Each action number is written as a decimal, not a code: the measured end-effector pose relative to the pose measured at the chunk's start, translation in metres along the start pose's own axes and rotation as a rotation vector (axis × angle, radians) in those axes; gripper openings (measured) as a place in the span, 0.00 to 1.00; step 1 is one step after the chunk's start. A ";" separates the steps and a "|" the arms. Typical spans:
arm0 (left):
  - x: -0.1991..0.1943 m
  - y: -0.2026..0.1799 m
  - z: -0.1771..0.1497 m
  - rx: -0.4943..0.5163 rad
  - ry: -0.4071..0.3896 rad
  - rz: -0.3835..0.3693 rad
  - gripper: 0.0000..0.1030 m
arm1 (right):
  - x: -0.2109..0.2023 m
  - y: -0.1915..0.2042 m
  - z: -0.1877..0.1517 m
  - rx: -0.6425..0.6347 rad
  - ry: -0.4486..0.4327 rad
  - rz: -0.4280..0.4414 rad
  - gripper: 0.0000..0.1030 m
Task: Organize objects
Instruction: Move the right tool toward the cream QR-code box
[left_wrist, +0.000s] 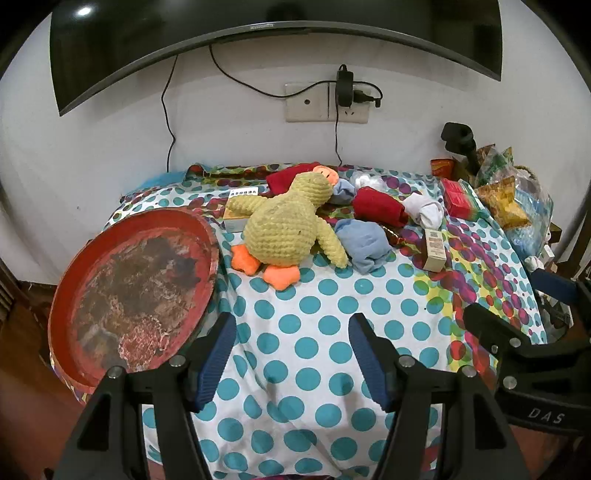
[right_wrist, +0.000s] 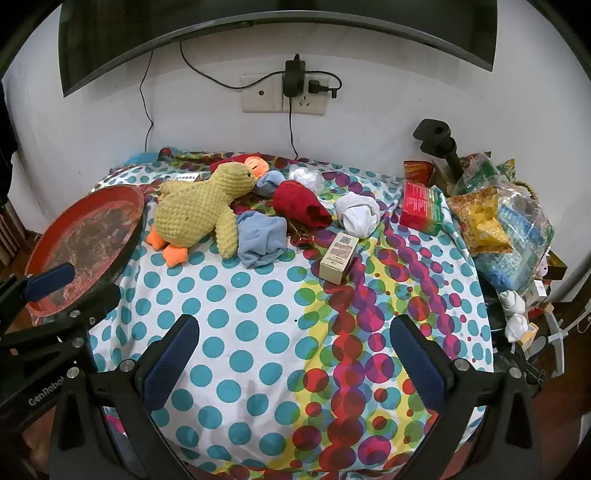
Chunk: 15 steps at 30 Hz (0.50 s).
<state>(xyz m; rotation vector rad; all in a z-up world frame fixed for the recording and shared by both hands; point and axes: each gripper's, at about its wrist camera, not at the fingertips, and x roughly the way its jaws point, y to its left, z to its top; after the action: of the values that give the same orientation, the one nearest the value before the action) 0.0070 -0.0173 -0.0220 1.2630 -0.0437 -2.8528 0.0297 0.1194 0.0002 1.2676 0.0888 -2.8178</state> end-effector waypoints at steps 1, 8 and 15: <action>0.000 0.000 -0.001 -0.001 0.000 -0.001 0.63 | -0.001 0.001 0.000 -0.001 -0.001 0.002 1.00; 0.006 0.003 -0.005 -0.005 0.013 -0.007 0.63 | 0.002 0.004 -0.002 0.008 0.013 0.002 1.00; 0.015 0.002 -0.008 -0.001 0.033 -0.012 0.63 | 0.013 0.004 -0.003 0.009 0.025 0.015 1.00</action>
<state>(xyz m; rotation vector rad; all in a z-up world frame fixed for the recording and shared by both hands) 0.0028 -0.0201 -0.0384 1.3142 -0.0349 -2.8405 0.0240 0.1159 -0.0116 1.2999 0.0681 -2.7938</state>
